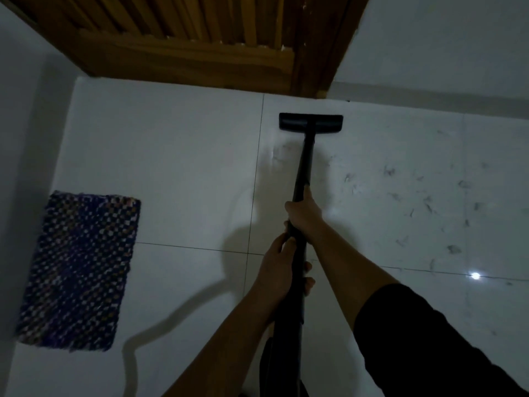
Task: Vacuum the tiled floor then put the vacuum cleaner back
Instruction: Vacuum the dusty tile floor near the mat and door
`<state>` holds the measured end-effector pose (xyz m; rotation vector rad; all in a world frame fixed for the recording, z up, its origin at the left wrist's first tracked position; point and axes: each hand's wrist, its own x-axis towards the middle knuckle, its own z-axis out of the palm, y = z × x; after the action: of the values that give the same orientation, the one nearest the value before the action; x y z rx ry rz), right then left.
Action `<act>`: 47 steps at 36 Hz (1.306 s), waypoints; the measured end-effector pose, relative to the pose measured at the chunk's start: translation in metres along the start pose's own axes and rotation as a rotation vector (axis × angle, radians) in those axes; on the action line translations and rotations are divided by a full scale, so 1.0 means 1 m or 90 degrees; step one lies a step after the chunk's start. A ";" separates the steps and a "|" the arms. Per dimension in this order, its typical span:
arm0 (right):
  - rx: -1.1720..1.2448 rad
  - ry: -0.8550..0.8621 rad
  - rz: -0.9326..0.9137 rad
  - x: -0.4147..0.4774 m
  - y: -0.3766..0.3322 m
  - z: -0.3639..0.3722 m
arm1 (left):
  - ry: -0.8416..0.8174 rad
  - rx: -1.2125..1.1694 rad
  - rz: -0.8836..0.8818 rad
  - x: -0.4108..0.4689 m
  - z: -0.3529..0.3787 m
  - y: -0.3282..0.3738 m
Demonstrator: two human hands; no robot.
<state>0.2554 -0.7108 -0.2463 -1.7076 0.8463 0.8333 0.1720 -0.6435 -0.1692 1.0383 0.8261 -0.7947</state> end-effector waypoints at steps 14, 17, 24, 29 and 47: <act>-0.003 0.046 0.011 -0.041 0.045 -0.018 | 0.003 0.031 -0.009 -0.041 0.011 -0.043; -0.005 0.060 0.009 -0.044 0.056 -0.023 | 0.008 0.032 -0.017 -0.042 0.014 -0.053; 0.028 0.040 0.011 -0.045 0.071 -0.005 | 0.021 0.068 0.000 -0.044 -0.003 -0.064; 0.025 0.013 0.004 -0.039 0.070 0.022 | 0.044 0.110 0.032 -0.042 -0.025 -0.063; 0.014 0.012 -0.007 -0.078 0.131 0.019 | 0.029 0.066 0.011 -0.081 -0.029 -0.122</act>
<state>0.1020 -0.7122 -0.2471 -1.7016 0.8551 0.7998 0.0237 -0.6401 -0.1556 1.1570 0.8210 -0.8087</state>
